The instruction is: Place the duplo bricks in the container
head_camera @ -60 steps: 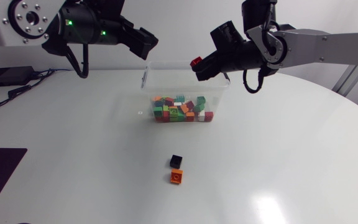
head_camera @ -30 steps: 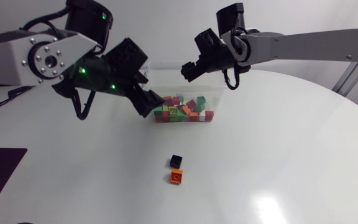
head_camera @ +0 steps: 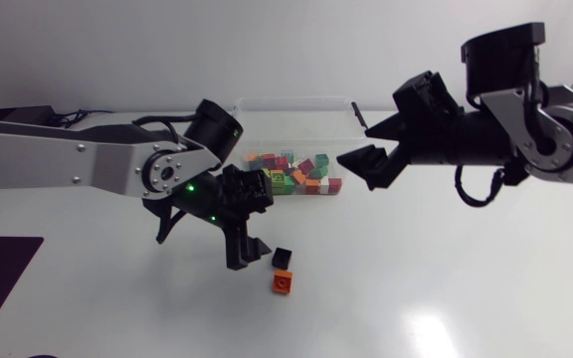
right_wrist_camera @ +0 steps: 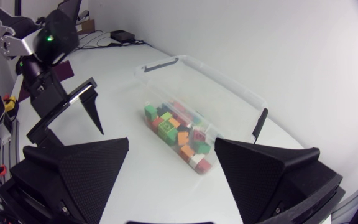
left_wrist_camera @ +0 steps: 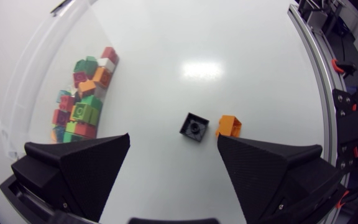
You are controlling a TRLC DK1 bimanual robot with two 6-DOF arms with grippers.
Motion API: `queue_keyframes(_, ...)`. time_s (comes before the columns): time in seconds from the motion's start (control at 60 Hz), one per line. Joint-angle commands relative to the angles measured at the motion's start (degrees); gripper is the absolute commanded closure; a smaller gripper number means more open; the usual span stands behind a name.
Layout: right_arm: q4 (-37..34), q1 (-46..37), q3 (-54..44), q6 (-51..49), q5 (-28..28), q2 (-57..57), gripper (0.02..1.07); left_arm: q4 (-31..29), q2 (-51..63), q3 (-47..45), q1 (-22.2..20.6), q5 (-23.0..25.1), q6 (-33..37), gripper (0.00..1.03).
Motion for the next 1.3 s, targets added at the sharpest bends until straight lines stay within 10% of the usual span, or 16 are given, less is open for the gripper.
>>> queue_keyframes(0.0, -1.5, 0.6, -5.5, -2.3, -1.0, -3.9, 0.07, -1.1, 3.5, -0.7, -1.1, 0.6, 3.6, 0.06)
queue_keyframes(0.767, -6.8, 6.3, -21.1, -9.0, -2.9, -9.0, 0.07, -4.6, 21.7, 13.4, -2.7, 0.6, 15.6, 0.08)
queue_keyframes(1.067, -6.5, 10.2, -18.9, -10.3, -1.1, -3.9, 0.07, -8.7, 23.9, 17.0, -2.8, 0.6, 16.1, 0.67)
queue_keyframes(1.283, -3.8, 14.8, -16.3, -10.7, 1.4, 4.1, 0.07, -11.0, 23.8, 15.5, -2.7, 0.7, 17.0, 0.79)
